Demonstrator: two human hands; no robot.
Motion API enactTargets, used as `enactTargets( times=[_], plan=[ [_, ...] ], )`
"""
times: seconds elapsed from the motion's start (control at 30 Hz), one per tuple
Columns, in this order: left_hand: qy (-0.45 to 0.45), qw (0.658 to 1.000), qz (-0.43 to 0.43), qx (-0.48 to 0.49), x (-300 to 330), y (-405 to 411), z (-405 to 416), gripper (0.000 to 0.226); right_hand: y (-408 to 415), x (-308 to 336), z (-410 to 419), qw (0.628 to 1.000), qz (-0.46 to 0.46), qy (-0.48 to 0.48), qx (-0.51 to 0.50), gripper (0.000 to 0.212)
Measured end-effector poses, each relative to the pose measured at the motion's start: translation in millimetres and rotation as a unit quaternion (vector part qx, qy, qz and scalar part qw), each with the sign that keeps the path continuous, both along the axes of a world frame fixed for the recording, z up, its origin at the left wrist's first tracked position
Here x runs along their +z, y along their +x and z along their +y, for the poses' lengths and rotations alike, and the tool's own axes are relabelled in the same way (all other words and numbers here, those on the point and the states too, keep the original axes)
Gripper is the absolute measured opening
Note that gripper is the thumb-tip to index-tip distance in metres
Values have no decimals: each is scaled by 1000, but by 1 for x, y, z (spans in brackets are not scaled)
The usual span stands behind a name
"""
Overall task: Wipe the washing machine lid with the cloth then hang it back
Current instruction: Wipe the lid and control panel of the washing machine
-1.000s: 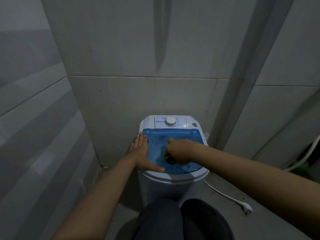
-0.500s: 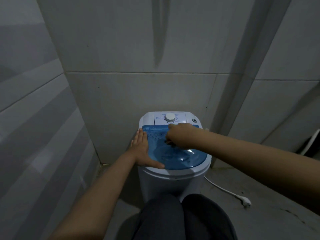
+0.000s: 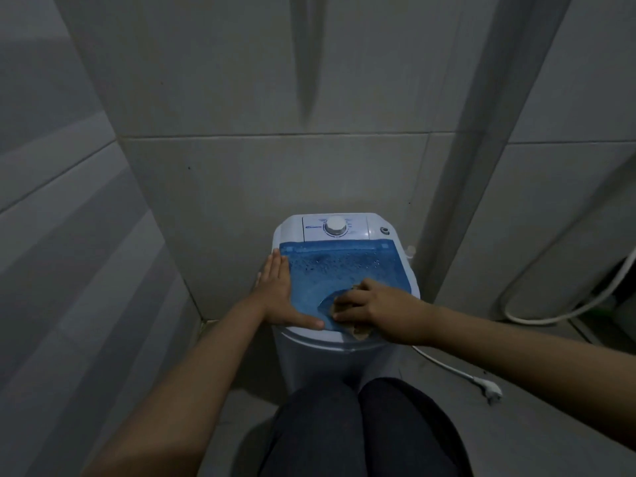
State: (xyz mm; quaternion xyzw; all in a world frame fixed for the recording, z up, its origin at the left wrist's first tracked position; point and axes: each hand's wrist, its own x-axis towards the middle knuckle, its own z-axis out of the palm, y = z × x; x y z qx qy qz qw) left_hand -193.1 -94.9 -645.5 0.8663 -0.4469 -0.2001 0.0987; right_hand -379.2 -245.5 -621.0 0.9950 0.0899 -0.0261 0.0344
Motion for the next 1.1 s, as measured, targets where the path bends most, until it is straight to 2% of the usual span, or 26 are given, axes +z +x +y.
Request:
enactTargets(
  times=[0.2,0.33,0.43,0.57,0.7,0.83,1.1],
  plan=[
    [-5,1000,15,-2,2,0,1,177,-20,11,-22,999,29,-22,1,49],
    [-10,1000,18,-2,4,-2,1,171,-22,29,-33,996,64,-49,-47,54],
    [-9,1000,16,-6,3,-1,2,170,-25,32,-24,995,30,-46,-79,55],
    [-10,1000,12,-2,2,-1,0,175,-30,3,12,994,-101,-18,28,47],
    [-11,1000,5,0,-1,0,0,169,-24,-32,21,982,-126,-61,127,42],
    [-17,1000,5,-1,-2,3,-1,174,-32,-33,4,960,-170,-100,199,32],
    [-21,1000,3,0,-4,3,-1,167,-49,-27,-29,939,-198,-131,251,29]
  ],
)
